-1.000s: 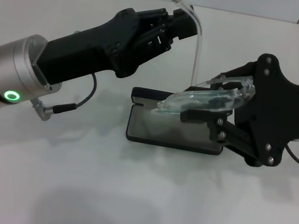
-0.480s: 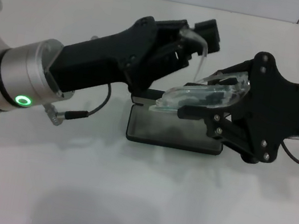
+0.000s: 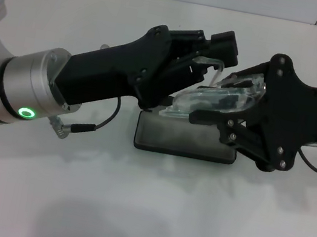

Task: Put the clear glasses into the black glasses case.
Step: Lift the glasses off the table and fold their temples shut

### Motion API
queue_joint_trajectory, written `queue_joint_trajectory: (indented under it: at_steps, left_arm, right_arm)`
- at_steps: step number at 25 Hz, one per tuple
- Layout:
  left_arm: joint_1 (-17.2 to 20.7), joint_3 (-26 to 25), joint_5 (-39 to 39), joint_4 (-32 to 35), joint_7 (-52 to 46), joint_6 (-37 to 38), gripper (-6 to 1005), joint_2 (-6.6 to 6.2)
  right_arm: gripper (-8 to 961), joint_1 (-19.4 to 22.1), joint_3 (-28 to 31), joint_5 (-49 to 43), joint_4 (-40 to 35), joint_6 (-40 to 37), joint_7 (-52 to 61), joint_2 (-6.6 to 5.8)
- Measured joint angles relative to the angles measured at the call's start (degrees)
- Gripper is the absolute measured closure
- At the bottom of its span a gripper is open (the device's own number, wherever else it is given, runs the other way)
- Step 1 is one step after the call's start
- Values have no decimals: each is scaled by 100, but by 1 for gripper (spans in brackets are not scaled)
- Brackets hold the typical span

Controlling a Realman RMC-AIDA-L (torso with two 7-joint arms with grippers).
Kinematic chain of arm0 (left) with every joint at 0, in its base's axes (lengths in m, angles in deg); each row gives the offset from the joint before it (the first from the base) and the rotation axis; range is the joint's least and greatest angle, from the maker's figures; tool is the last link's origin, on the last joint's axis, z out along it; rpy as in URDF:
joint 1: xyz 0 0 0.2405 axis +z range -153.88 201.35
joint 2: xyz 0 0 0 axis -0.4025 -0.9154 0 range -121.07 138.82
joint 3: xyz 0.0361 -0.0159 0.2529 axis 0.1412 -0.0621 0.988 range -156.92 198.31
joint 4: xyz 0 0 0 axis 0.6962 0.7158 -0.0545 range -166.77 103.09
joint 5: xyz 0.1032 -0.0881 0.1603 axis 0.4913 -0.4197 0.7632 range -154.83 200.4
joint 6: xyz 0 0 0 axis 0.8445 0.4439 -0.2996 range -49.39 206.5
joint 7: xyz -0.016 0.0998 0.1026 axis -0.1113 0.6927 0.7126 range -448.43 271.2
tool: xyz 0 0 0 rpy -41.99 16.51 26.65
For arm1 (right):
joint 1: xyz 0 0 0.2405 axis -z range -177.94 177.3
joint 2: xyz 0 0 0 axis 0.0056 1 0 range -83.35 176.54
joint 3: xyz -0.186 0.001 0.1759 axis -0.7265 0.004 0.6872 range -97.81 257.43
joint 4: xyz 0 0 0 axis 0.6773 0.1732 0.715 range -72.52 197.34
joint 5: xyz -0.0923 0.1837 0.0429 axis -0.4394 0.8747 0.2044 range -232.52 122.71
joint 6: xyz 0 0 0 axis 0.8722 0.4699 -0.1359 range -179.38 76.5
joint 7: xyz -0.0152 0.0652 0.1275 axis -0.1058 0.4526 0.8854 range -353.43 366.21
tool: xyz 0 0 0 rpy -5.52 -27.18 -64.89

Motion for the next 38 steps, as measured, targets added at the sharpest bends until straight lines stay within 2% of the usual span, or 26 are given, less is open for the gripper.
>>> queue_joint_trajectory:
  at_steps: [30,38]
  left_arm:
    - [18,-24,-217,-100,90,-31,884,-9]
    - [-11,169,-224,-58,76,175,884,1]
  right_arm:
    - [816,69,-4,79,-3,-42,-10,9]
    - [814,79,-4,94,29,-52,-12,9]
